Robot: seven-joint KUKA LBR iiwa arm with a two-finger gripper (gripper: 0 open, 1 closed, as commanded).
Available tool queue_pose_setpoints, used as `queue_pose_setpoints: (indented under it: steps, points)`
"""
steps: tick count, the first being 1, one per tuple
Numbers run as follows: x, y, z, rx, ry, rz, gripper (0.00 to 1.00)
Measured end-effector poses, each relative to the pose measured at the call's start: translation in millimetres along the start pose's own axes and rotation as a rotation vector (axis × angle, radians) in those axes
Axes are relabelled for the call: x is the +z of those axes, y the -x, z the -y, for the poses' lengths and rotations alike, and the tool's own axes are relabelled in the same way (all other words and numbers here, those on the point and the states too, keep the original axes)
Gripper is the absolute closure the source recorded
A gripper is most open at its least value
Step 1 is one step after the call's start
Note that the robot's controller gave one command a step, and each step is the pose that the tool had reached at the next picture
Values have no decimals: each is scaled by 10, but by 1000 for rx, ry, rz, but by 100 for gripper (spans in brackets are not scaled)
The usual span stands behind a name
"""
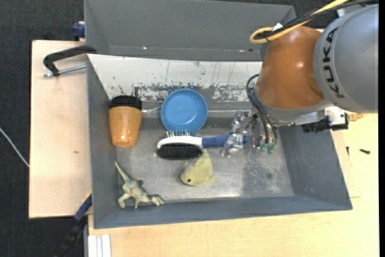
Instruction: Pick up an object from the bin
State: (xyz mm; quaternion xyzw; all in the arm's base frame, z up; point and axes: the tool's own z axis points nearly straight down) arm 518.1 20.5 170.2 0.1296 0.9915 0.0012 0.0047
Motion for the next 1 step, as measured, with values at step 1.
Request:
queue_pose_setpoints:
  steps: [1]
  points:
    - [-688,36,-100,-64,1,2,100]
